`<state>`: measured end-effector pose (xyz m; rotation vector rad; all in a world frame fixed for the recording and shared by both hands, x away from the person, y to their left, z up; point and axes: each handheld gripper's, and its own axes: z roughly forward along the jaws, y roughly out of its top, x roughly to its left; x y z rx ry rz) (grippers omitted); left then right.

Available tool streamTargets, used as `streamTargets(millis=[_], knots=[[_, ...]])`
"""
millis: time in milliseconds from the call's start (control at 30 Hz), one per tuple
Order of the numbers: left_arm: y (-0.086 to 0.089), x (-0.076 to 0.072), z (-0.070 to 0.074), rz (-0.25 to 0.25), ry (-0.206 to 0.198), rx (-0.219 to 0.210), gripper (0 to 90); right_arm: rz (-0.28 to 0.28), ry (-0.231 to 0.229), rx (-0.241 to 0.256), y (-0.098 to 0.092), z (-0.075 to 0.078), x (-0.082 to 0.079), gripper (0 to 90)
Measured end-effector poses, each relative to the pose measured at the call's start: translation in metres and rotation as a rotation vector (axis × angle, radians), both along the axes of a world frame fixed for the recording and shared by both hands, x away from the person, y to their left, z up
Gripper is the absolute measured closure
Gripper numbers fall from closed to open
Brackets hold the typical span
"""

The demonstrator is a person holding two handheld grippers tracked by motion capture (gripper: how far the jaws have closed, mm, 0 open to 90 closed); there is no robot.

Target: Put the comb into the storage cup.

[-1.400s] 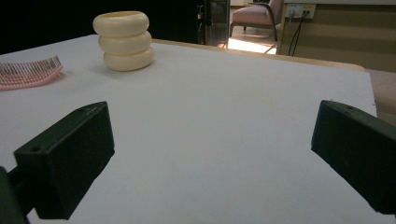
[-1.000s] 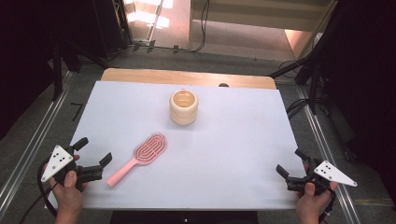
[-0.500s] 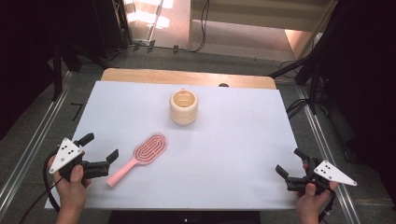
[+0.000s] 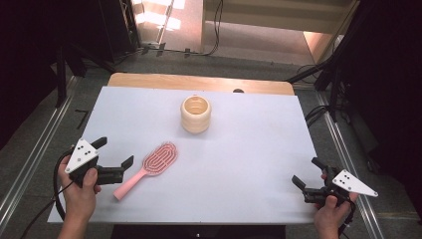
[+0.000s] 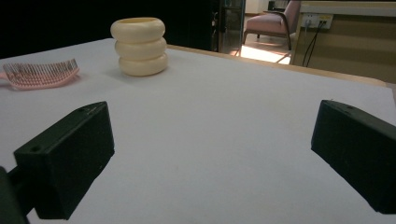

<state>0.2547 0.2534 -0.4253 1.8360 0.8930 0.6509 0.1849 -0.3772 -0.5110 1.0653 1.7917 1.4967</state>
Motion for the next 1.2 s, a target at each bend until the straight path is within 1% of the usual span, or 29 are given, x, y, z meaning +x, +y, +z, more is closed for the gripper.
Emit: streamTargets(millis=[100, 200, 267, 300, 400, 433, 467, 500, 533, 567, 600, 633, 700, 733, 767, 800, 833, 900, 1033, 1067, 1100, 1200], knots=[[0.0, 0.0, 0.0, 0.003, 0.004, -0.005, 0.0, 0.008, -0.001, -0.017, 0.002, 0.0, 0.0, 0.0], [-0.002, 0.003, -0.001, 0.003, 0.032, 0.018, 0.0, 0.013, -0.002, -0.02, 0.003, 0.0, 0.0, 0.0], [-0.003, 0.006, -0.003, 0.0, 0.061, 0.029, 0.0, 0.013, -0.001, -0.016, 0.002, 0.0, 0.001, 0.0], [-0.006, 0.009, -0.006, -0.001, 0.088, 0.036, 0.0, 0.01, -0.001, -0.012, 0.002, 0.0, 0.001, 0.0], [-0.01, 0.013, -0.008, -0.014, 0.133, 0.07, 0.0, 0.009, 0.001, -0.004, 0.001, -0.001, 0.001, 0.0], [-0.012, 0.014, -0.009, -0.02, 0.144, 0.078, 0.0, 0.009, 0.001, -0.002, 0.001, -0.001, 0.001, 0.0], [-0.012, 0.014, -0.009, -0.02, 0.144, 0.078, 0.1, 0.01, 0.001, -0.003, 0.001, -0.001, 0.001, 0.0], [-0.015, 0.015, -0.01, -0.029, 0.164, 0.093, 0.0, 0.01, 0.003, -0.005, 0.001, -0.001, 0.001, 0.0], [-0.016, 0.016, -0.011, -0.032, 0.174, 0.099, 0.0, 0.01, 0.003, -0.008, 0.001, -0.001, 0.001, 0.0], [-0.016, 0.016, -0.011, -0.032, 0.174, 0.099, 0.0, 0.013, 0.004, -0.008, 0.001, -0.001, 0.002, 0.0], [-0.017, 0.017, -0.012, -0.036, 0.188, 0.109, 0.0, 0.013, 0.005, -0.007, 0.001, -0.001, 0.002, 0.0], [-0.017, 0.017, -0.012, -0.036, 0.188, 0.109, 0.0, 0.014, 0.007, -0.006, 0.001, -0.001, 0.002, 0.0], [-0.018, 0.018, -0.013, -0.04, 0.204, 0.116, 0.0, 0.012, 0.009, -0.006, 0.001, -0.001, 0.001, 0.0], [-0.018, 0.018, -0.013, -0.041, 0.206, 0.119, 0.0, 0.013, 0.008, -0.006, 0.001, -0.001, 0.002, 0.0], [-0.019, 0.018, -0.013, -0.032, 0.202, 0.138, 0.0, 0.014, 0.007, -0.006, 0.001, -0.001, 0.002, 0.0], [-0.019, 0.018, -0.013, -0.032, 0.202, 0.138, 0.0, 0.015, 0.01, -0.006, 0.001, -0.001, 0.002, 0.0], [-0.02, 0.018, -0.014, -0.029, 0.197, 0.157, 0.0, 0.014, 0.009, -0.01, 0.001, -0.001, 0.002, 0.0], [-0.02, 0.018, -0.014, -0.03, 0.201, 0.159, 0.0, 0.014, 0.01, -0.011, 0.001, -0.001, 0.002, 0.0], [-0.021, 0.019, -0.015, -0.028, 0.223, 0.181, 0.0, 0.012, 0.011, -0.012, 0.002, -0.001, 0.002, 0.0], [-0.022, 0.019, -0.015, -0.03, 0.238, 0.186, 0.0, 0.013, 0.01, -0.01, 0.002, -0.001, 0.002, 0.0], [-0.022, 0.019, -0.015, -0.03, 0.238, 0.186, 0.0, 0.011, 0.009, -0.012, 0.001, -0.001, 0.002, 0.0], [-0.022, 0.018, -0.015, -0.037, 0.262, 0.2, 0.1, 0.009, 0.01, -0.006, 0.001, -0.001, 0.002, 0.0]])
